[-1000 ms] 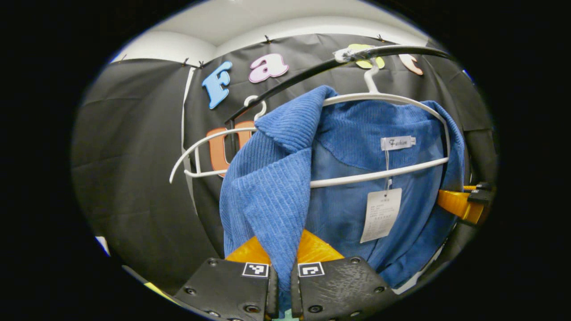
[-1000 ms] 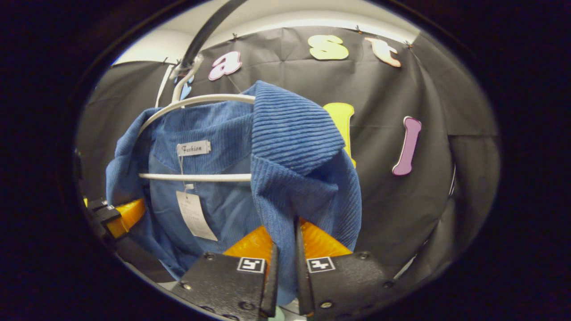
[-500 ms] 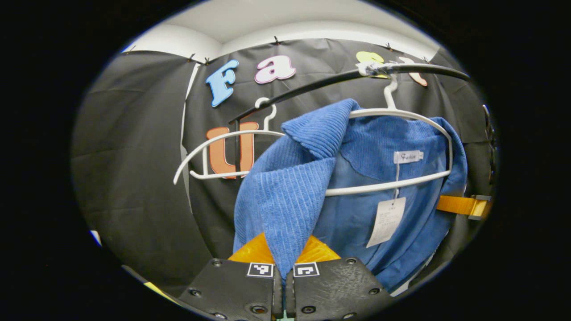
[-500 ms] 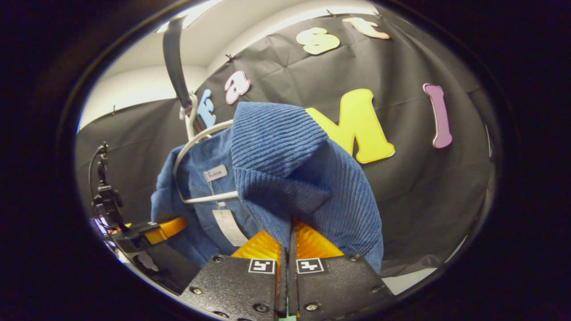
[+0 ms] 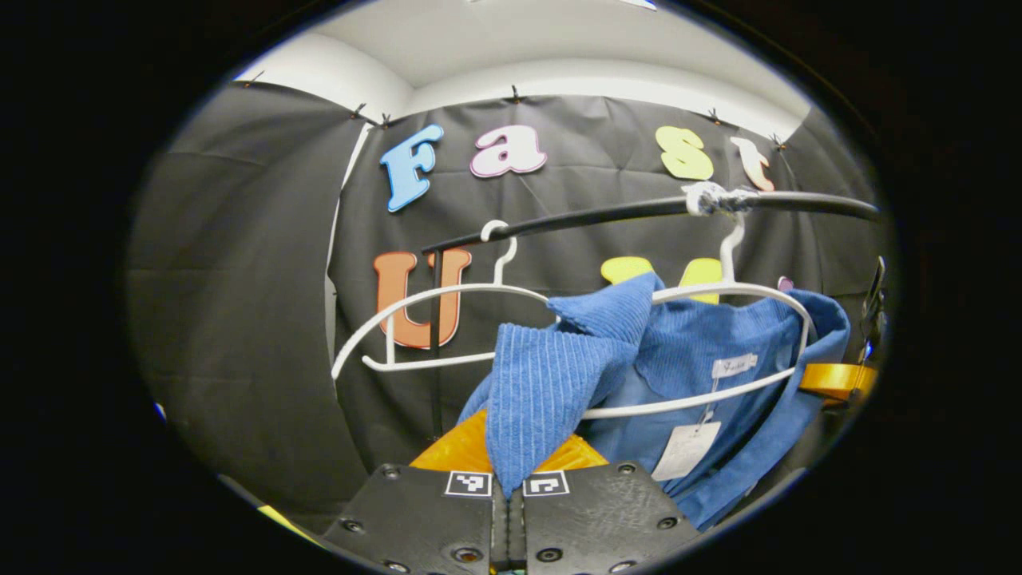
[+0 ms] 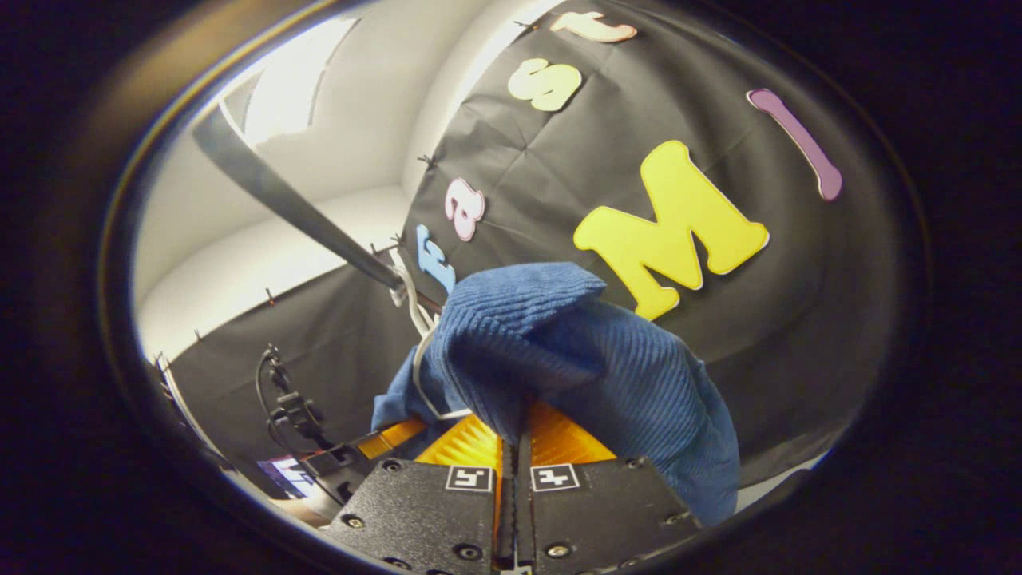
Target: Grasp the clothes on the hanger with both hands and then place them into the laundry hamper below.
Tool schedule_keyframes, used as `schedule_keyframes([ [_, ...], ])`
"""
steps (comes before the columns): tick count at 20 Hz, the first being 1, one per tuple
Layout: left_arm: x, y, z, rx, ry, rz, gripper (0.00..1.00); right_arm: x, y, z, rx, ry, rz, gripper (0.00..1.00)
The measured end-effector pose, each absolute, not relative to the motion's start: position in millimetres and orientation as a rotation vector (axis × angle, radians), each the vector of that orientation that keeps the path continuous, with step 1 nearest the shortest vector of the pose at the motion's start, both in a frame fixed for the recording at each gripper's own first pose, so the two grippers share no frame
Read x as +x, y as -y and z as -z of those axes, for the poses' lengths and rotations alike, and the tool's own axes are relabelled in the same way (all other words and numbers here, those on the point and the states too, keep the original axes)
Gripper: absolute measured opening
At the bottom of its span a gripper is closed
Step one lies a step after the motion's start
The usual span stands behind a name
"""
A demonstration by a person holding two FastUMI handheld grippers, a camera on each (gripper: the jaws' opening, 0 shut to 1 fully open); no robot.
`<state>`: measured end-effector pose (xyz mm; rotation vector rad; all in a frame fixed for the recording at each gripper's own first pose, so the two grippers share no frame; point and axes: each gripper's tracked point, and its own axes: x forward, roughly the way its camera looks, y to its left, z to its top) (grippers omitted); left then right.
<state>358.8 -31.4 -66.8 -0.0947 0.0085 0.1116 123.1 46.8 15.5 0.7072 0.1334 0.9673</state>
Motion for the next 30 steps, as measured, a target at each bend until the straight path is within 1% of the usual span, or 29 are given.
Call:
schedule_keyframes([
  [2,364,21,55,-0.124,0.010,-0.110,0.05,122,-40,-29,0.783,-0.120,-1.010,0.04],
  [3,365,18,48,-0.142,0.019,-0.107,0.00,122,-37,-39,0.834,-0.111,-1.031,0.04],
  [5,370,15,39,-0.185,0.027,-0.087,0.00,125,-25,-55,0.940,-0.102,-1.057,0.04],
  [6,372,11,35,-0.200,0.030,-0.080,0.05,122,-19,-58,0.975,-0.099,-1.070,0.04],
  [7,373,7,30,-0.203,0.036,-0.076,0.00,123,-13,-63,1.001,-0.089,-1.078,0.04],
  [8,377,3,25,-0.209,0.046,-0.068,0.05,125,-9,-66,1.021,-0.082,-1.077,0.04],
  [12,392,-18,18,-0.289,0.032,-0.053,0.05,138,8,-85,1.133,-0.047,-1.093,0.04],
  [14,398,-25,25,-0.322,0.005,-0.042,0.05,144,20,-79,1.171,-0.047,-1.068,0.04],
  [19,416,-25,71,-0.436,-0.113,0.012,0.05,158,39,-58,1.248,-0.079,-1.004,0.04],
  [25,417,-21,98,-0.510,-0.143,0.078,0.05,164,43,-30,1.266,-0.140,-0.952,0.04],
  [30,409,-22,121,-0.505,-0.185,0.080,0.05,167,47,0,1.298,-0.202,-0.885,0.04],
])
